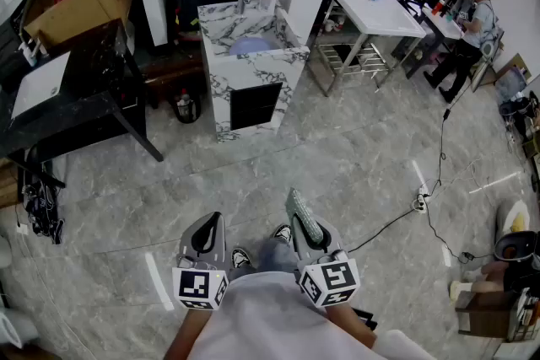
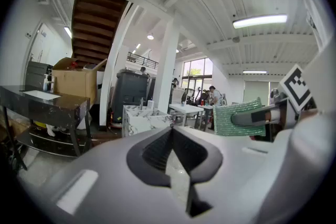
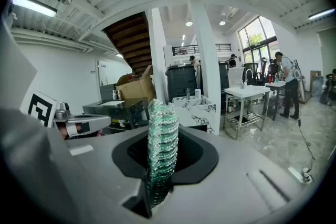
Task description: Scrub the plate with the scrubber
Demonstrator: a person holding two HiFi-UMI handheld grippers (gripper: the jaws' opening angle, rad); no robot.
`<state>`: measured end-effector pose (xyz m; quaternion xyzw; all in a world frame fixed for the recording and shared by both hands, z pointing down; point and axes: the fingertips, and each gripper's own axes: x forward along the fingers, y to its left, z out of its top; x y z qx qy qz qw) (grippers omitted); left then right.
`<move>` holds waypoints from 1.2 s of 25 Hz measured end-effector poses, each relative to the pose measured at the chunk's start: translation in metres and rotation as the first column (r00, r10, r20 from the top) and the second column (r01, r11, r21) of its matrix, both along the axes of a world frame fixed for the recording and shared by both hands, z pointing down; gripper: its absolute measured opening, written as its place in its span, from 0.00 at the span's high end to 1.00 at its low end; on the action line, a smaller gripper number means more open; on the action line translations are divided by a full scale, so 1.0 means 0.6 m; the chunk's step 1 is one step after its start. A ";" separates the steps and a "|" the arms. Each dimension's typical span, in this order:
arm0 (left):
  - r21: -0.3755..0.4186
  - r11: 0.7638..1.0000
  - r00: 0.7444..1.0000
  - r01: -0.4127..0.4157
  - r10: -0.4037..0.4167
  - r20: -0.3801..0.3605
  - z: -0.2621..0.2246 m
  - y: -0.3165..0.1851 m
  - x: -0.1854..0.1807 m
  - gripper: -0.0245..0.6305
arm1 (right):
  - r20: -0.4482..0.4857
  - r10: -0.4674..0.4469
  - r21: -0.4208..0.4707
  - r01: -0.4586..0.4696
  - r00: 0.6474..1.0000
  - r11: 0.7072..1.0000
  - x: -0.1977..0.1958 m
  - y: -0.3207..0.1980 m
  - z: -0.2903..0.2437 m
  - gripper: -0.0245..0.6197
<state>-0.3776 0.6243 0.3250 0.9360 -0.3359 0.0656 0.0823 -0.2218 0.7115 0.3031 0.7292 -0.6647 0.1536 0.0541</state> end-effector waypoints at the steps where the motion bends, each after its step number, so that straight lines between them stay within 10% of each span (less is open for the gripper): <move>1: -0.003 1.000 1.000 -0.002 0.002 0.001 0.001 0.002 0.002 0.89 | -0.001 0.002 -0.004 -0.002 1.000 1.000 0.002 0.003 0.000 0.88; 18: -0.040 0.997 0.998 -0.062 0.063 0.016 0.024 -0.012 0.053 0.89 | 0.070 0.056 -0.028 -0.054 0.996 0.998 0.041 -0.006 0.020 0.87; 30: -0.046 0.997 0.995 -0.060 0.064 0.079 0.035 -0.141 0.168 0.89 | 0.126 0.004 -0.044 0.002 0.992 0.999 0.147 -0.166 0.054 0.87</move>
